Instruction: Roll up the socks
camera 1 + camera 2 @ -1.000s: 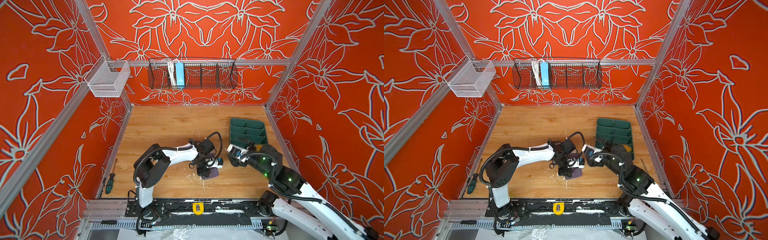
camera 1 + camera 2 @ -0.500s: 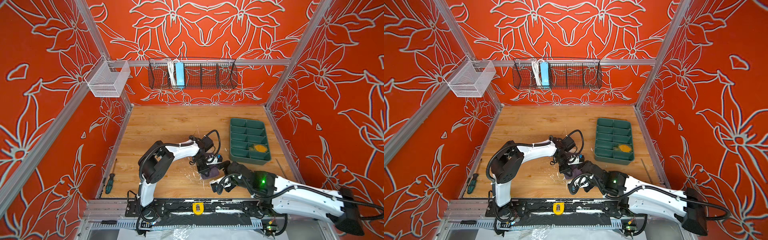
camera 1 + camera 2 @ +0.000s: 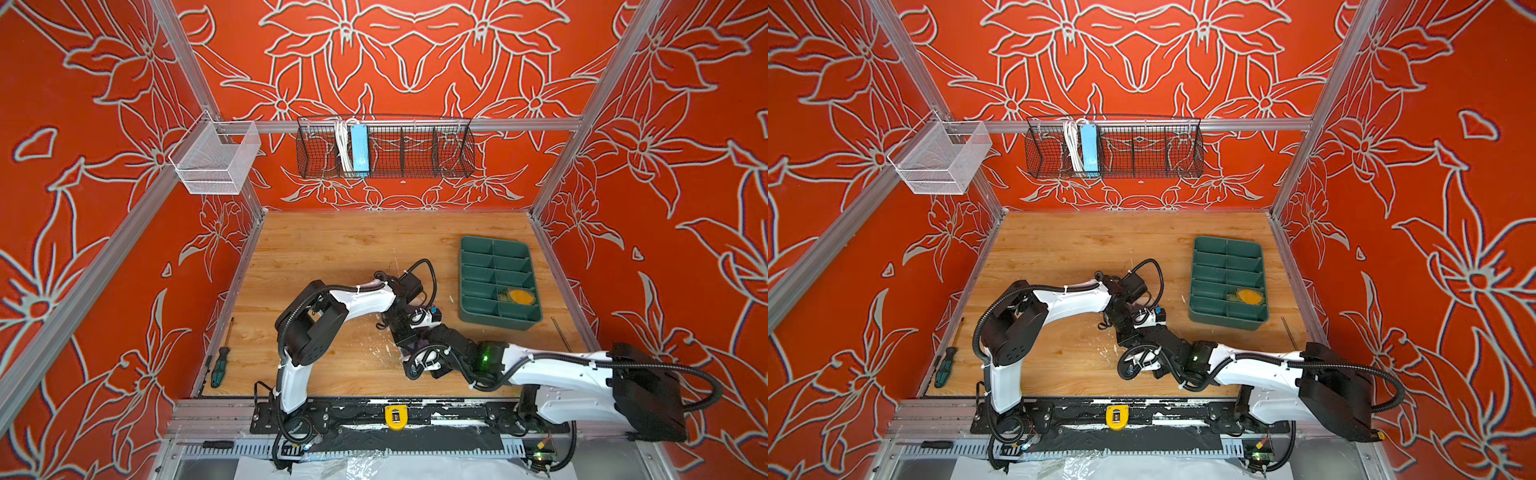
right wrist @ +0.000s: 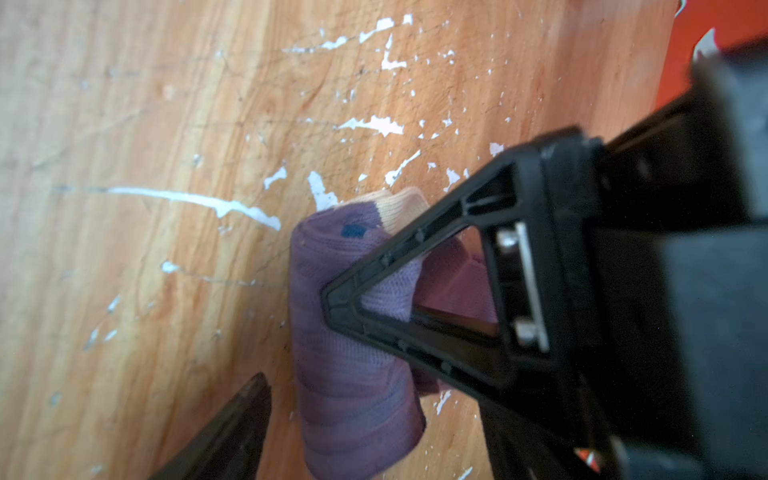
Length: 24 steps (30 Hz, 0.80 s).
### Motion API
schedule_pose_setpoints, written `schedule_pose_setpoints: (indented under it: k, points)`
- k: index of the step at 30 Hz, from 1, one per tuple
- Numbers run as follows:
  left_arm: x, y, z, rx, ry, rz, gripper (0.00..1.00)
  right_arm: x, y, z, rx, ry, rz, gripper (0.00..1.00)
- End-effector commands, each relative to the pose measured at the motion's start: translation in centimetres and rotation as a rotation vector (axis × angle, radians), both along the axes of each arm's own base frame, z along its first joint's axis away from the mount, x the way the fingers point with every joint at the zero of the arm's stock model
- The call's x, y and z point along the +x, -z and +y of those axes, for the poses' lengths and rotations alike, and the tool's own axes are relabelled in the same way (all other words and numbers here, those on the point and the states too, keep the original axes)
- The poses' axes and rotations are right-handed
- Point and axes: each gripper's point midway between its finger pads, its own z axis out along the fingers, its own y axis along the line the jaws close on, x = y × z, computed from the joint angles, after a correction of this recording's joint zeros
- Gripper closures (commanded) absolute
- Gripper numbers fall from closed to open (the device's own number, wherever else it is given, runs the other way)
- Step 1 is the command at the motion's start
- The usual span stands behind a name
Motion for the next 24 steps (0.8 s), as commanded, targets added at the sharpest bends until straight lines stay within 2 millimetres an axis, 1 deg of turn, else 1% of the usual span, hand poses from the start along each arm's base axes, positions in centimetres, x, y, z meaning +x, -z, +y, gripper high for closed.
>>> schedule_pose_setpoints:
  k: [1, 3, 4, 7, 9, 11, 12, 13, 14, 16, 17, 18, 19, 20, 23, 24]
  points:
    - [-1.6, 0.7, 0.4, 0.020, 0.055, 0.011, 0.94, 0.3, 2.3, -0.9, -0.048, 0.050, 0.045, 0.36]
    - [-1.5, 0.6, 0.2, 0.014, 0.056, 0.007, 0.94, 0.3, 2.7, -1.0, -0.074, 0.053, 0.058, 0.42]
    - [-1.4, 0.5, 0.2, 0.013, 0.056, 0.004, 0.94, 0.2, 2.9, -1.1, -0.084, 0.054, 0.065, 0.42]
    - [-1.4, 0.4, 0.1, 0.008, 0.057, 0.000, 0.94, 0.0, 3.5, -1.6, -0.112, 0.067, 0.086, 0.42]
    - [-1.5, 0.3, 0.1, 0.005, 0.059, 0.001, 0.94, -0.1, 3.8, -1.8, -0.103, 0.071, 0.084, 0.39]
    - [-1.4, 0.3, 0.1, 0.007, 0.056, 0.001, 0.94, -0.1, 4.0, -1.7, -0.105, 0.069, 0.091, 0.41]
    - [-1.4, 0.3, 0.2, 0.010, 0.057, 0.003, 0.94, -0.1, 4.2, -1.7, -0.111, 0.067, 0.095, 0.50]
    - [-1.4, 0.4, 0.2, 0.011, 0.057, 0.000, 0.94, -0.2, 4.4, -1.6, -0.122, 0.064, 0.104, 0.63]
    - [-1.3, 0.3, 0.2, 0.013, 0.056, -0.003, 0.94, -0.3, 4.6, -1.6, -0.136, 0.060, 0.117, 0.73]
    - [-1.2, 0.2, 0.1, 0.011, 0.049, -0.010, 0.94, -0.8, 4.9, -1.8, -0.172, 0.044, 0.145, 0.88]
    - [-1.1, 0.1, 0.1, 0.010, 0.041, -0.015, 0.94, -1.2, 5.0, -1.9, -0.188, 0.034, 0.161, 0.92]
    - [-0.9, -0.2, 0.0, 0.002, 0.032, -0.023, 0.93, -1.3, 4.9, -2.0, -0.195, 0.035, 0.174, 0.96]
    - [-0.6, -0.5, -0.2, -0.006, 0.025, -0.036, 0.90, -1.6, 4.8, -2.0, -0.203, 0.034, 0.188, 1.00]
    - [-0.3, -0.8, -0.3, -0.015, 0.014, -0.056, 0.82, -2.0, 4.7, -2.2, -0.211, 0.031, 0.210, 1.00]
    - [0.8, -2.4, -0.8, -0.060, -0.019, -0.135, 0.64, -3.4, 4.8, -2.9, -0.258, 0.029, 0.304, 1.00]
    - [1.0, -2.9, -0.9, -0.075, -0.026, -0.157, 0.63, -3.9, 4.8, -3.1, -0.274, 0.029, 0.339, 1.00]
